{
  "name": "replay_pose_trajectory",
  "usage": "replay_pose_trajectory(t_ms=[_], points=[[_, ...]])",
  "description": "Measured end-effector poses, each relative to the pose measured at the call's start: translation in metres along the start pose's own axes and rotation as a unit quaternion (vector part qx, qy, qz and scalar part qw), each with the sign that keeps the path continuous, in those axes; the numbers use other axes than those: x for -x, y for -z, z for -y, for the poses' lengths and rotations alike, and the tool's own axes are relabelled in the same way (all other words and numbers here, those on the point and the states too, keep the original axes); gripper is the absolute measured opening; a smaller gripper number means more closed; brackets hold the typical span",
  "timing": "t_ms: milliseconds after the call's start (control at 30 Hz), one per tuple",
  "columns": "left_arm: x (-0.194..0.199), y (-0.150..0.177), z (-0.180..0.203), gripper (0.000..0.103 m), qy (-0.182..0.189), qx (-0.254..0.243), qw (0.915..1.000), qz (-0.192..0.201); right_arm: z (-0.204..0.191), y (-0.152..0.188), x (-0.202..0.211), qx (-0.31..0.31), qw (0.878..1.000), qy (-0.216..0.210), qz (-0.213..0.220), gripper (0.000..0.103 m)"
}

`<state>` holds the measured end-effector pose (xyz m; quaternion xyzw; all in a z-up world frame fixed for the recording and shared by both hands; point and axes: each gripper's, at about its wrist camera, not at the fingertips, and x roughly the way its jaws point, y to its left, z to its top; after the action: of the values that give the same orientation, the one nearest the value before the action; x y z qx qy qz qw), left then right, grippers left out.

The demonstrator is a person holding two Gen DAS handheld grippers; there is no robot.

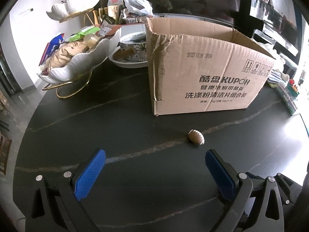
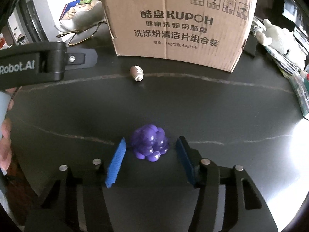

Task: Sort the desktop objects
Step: 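Close the right tool on the purple grape ball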

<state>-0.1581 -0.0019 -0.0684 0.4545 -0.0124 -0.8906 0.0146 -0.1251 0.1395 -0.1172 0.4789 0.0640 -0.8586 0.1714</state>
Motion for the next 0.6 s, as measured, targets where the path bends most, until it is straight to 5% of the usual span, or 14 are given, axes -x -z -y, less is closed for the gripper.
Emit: replay_pose_trajectory(t_ms=[600], points=[[-0.026,-0.006,0.032,0.102,-0.006,-0.012,0.9999,0.001,0.027,0.000,0.025,-0.035,0.999,-0.026,0.019,0.039]])
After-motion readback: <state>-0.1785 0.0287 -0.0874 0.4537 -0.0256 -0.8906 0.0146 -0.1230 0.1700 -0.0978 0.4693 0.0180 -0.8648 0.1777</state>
